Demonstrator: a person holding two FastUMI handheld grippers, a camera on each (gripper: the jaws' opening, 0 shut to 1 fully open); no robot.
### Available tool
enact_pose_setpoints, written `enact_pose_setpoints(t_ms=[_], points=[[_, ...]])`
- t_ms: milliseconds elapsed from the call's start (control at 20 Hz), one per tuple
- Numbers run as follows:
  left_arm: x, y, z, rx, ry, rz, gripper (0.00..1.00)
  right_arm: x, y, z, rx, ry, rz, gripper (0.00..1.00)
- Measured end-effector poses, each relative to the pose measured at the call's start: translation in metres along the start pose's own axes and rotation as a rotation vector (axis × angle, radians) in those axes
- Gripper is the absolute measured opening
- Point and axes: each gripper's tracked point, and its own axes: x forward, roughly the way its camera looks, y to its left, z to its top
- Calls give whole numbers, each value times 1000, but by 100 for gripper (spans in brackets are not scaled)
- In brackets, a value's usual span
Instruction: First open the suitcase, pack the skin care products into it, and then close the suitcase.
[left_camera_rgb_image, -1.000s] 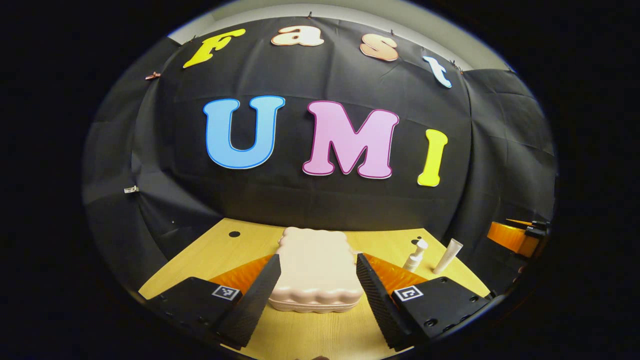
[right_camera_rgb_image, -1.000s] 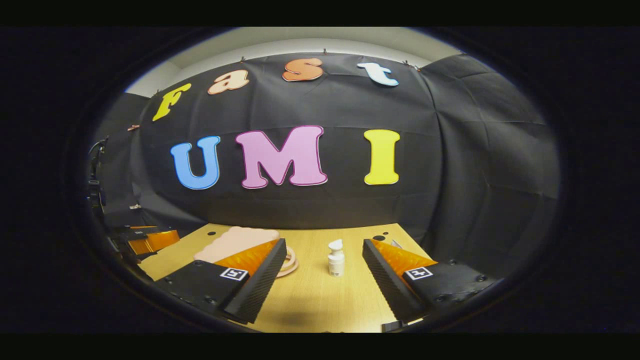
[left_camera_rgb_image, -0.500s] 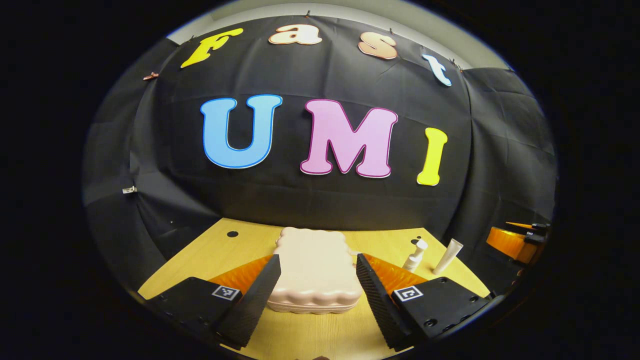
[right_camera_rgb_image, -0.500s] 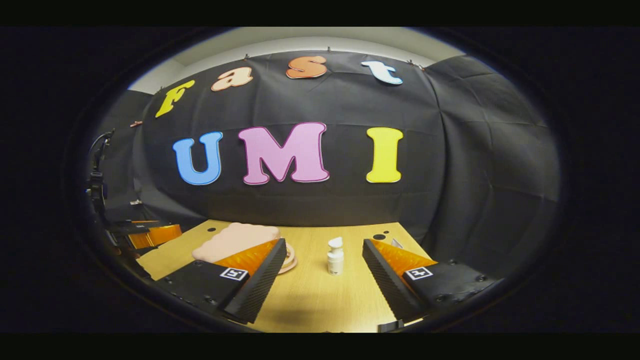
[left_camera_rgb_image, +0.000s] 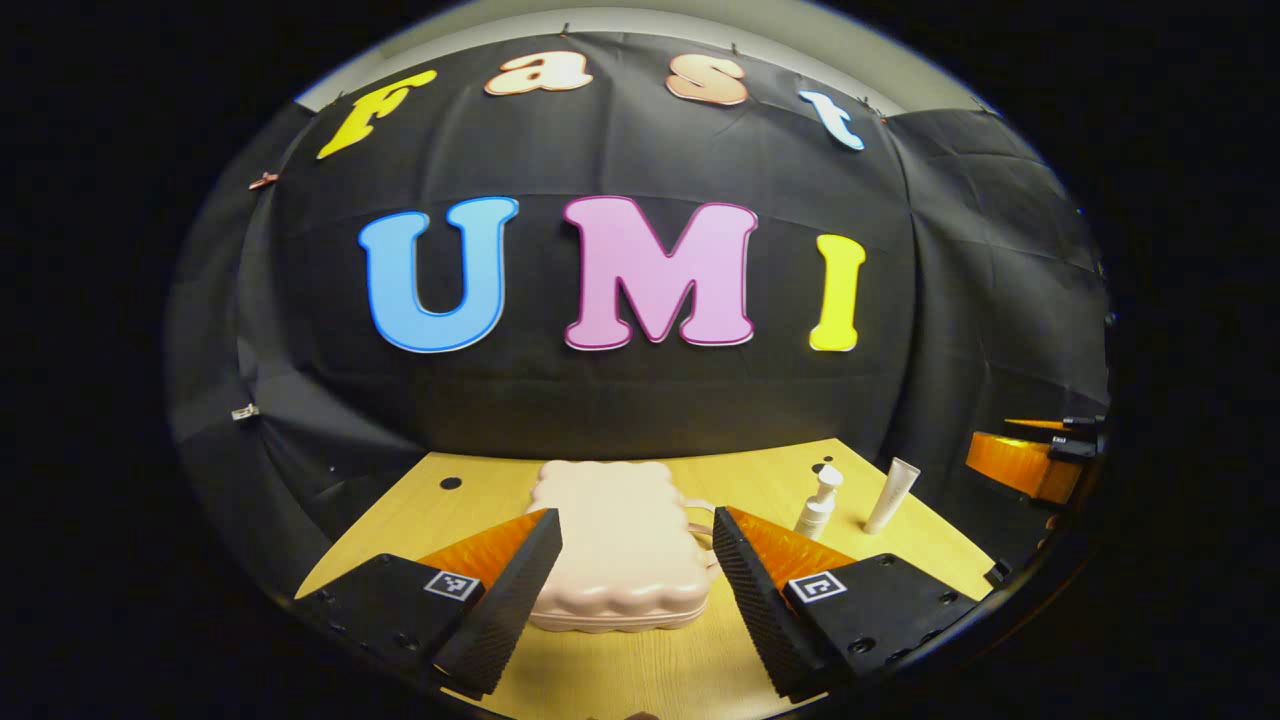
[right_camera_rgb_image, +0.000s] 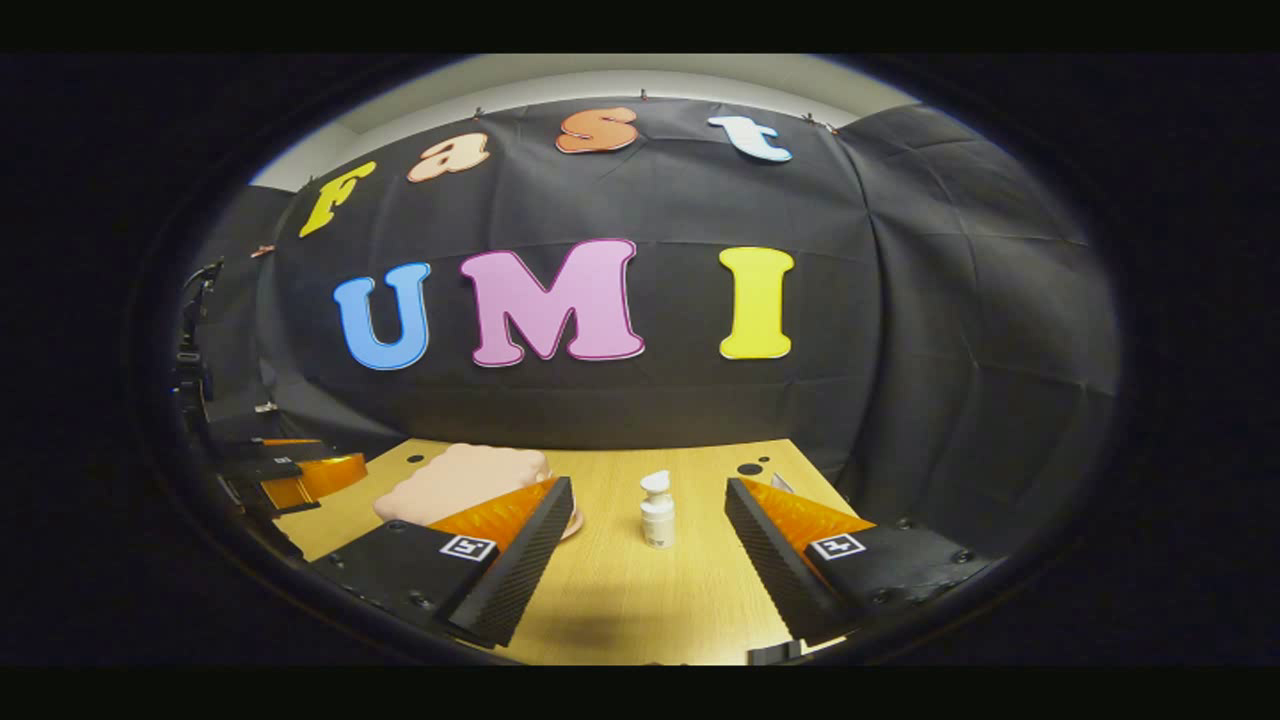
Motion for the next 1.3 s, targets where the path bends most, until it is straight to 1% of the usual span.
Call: enact_pose_setpoints(t_ms=[200,350,500,650,750,900,1050,1100,1150,1200,1300], points=[[37,-39,-10,14,27,-69,96,7,-14,-1,-1,7,-5,98],[73,-69,-23,18,63,-105,96,16,-25,-6,7,33,3,98],[112,-90,-41,37,99,-113,96,27,-39,-14,4,58,2,98],[156,-112,-63,54,141,-130,96,49,-46,-22,41,89,6,98],[181,-124,-83,58,193,-136,93,63,-48,-23,63,98,11,98],[220,-134,-114,56,258,-111,93,74,-53,-31,65,130,27,97],[246,-136,-143,58,332,-73,94,72,-57,-42,70,186,35,98],[252,-139,-146,53,328,-70,94,70,-57,-45,55,199,28,98],[260,-141,-151,51,333,-60,91,70,-59,-50,47,212,26,98],[263,-140,-158,57,348,-38,85,69,-57,-54,53,223,30,98],[272,-133,-174,67,391,25,85,68,-50,-60,88,246,46,98]])
